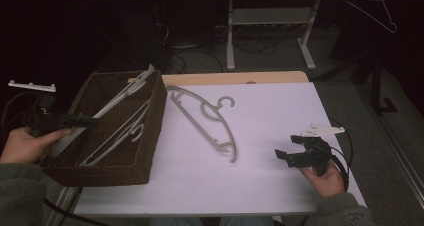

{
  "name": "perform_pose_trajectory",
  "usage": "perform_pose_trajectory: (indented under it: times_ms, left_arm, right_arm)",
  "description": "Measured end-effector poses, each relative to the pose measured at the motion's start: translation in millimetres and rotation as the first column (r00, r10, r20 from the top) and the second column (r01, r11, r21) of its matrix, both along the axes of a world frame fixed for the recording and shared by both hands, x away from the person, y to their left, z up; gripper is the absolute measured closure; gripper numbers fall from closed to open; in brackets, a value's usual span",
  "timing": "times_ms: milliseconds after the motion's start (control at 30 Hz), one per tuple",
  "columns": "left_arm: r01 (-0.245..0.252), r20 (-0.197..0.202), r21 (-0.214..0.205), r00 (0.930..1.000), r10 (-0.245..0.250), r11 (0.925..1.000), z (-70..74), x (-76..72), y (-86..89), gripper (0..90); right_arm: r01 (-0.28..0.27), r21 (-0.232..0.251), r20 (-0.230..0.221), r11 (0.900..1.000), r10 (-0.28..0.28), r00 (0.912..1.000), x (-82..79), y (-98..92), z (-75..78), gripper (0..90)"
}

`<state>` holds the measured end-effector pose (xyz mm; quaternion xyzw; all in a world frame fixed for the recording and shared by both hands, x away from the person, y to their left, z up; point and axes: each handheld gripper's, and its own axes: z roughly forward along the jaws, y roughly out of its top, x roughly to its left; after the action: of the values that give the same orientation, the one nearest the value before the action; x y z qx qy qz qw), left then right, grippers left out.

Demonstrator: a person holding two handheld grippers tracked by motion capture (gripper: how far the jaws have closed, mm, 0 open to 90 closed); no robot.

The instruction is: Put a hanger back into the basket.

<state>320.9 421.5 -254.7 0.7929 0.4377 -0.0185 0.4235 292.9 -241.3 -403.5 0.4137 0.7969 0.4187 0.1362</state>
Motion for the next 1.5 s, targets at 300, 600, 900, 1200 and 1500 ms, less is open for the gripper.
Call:
perform_pose_trajectory:
  times_ms: [300, 600, 900, 1200, 1500]
  left_arm:
    - [0.018, -0.033, 0.014, 0.9993, -0.018, 0.9997, -10.6, -4.6, 9.1, 82.4]
    - [0.077, -0.069, 0.088, 0.9951, -0.071, 0.9932, -38.0, 17.4, 7.0, 82.4]
    - [0.117, -0.084, 0.123, 0.9907, -0.107, 0.9855, -65.8, 21.4, 22.6, 81.4]
    - [0.085, -0.136, 0.227, 0.9892, -0.055, 0.9702, -74.0, 22.9, 25.9, 71.5]
    - [0.084, -0.186, 0.229, 0.9817, -0.041, 0.9699, -74.7, 16.5, 28.5, 59.8]
  right_arm:
    - [0.000, -0.006, -0.002, 1.0000, 0.000, 1.0000, 1.0, 0.7, -1.1, 17.5]
    - [-0.004, -0.018, 0.002, 0.9998, 0.005, 1.0000, 1.9, 2.7, -2.7, 17.4]
    - [0.005, -0.015, -0.014, 0.9999, -0.005, 0.9999, -0.4, 1.6, -4.3, 17.3]
    - [0.001, -0.015, -0.015, 0.9999, -0.001, 0.9999, -1.2, 2.7, -4.1, 17.4]
    - [0.003, -0.011, -0.020, 0.9999, -0.003, 0.9998, -1.5, 1.5, -4.0, 17.3]
